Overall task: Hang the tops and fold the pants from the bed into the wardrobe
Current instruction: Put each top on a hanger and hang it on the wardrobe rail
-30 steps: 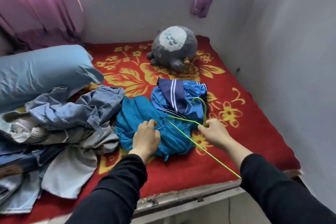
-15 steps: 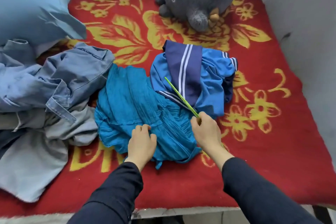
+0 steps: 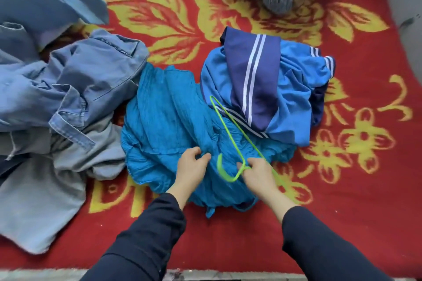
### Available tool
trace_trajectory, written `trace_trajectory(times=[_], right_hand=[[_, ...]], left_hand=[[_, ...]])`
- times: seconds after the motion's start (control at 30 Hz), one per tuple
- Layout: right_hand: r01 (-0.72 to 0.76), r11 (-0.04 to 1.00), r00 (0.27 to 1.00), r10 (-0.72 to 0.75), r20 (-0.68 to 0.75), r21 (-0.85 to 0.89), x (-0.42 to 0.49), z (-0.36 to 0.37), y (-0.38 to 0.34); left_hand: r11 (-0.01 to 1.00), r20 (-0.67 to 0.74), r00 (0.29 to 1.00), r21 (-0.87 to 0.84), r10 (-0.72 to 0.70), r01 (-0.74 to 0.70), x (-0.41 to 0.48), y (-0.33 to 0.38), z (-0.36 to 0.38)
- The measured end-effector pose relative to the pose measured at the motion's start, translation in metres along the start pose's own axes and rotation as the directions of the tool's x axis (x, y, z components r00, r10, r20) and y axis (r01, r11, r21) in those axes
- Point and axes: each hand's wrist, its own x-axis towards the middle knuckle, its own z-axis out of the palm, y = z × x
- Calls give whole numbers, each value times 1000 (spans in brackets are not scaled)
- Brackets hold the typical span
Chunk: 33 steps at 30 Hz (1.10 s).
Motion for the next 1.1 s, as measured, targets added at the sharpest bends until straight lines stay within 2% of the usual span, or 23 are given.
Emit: trace_trajectory(times=[0.03,0.1,0.17,0.23,0.27,0.4,0.5,0.57,0.7,0.73,0.77,0.83,0.87,0.9,0.97,1.03,1.1], right_hand=[[-4,996,1000,5,-16,84,-2,-14,-12],[-50,953,999,54,-3,298,-9,-51,-42],[-122,845,991,78,106,520,-24,-91,-75],[-138,746,977,-4,211,652,-47,-132,-108],[-119,731,966,-70,247,672,-62,-151,-124],[69,750,914,-313,260,658,-122,-217,-186],[219,690,885,-439,158,689,-169,-264,-233],[340,663,865,-499,56,667,-196,-289,-260],[516,637,825,-549,-134,573,-233,-320,-296],[547,627,815,-552,-179,555,-241,-325,-302],[575,601,798,-561,-219,555,-248,-329,-307],[621,521,757,-593,-275,585,-261,-338,-316],[639,485,737,-609,-294,597,-268,-343,-319],[653,459,722,-619,-311,603,-272,-347,-321],[682,462,707,-613,-352,567,-278,-357,-322],[705,516,704,-593,-391,487,-280,-367,-319],[692,589,722,-570,-391,418,-280,-374,-312]], left_hand=[[976,46,999,-216,-28,38,-4,12,-9],[868,85,996,-493,-22,61,-18,45,-34],[827,71,997,-562,32,13,-32,82,-63],[816,20,996,-575,90,-62,-48,115,-91],[813,1,995,-577,102,-82,-56,128,-104],[815,-1,983,-558,185,-154,-95,179,-149],[828,134,947,-532,291,-178,-132,220,-183],[829,231,888,-505,397,-239,-146,238,-199],[797,271,778,-417,567,-437,-175,263,-221],[803,255,768,-300,587,-514,-181,266,-222],[809,224,779,-103,585,-578,-185,266,-223],[779,121,818,254,562,-573,-190,260,-218],[762,74,811,300,581,-574,-190,259,-216],[757,29,793,280,608,-591,-193,261,-215],[784,-23,787,105,616,-611,-203,271,-219],[797,10,800,-90,600,-597,-217,288,-232],[770,13,779,-163,626,-616,-230,308,-247]])
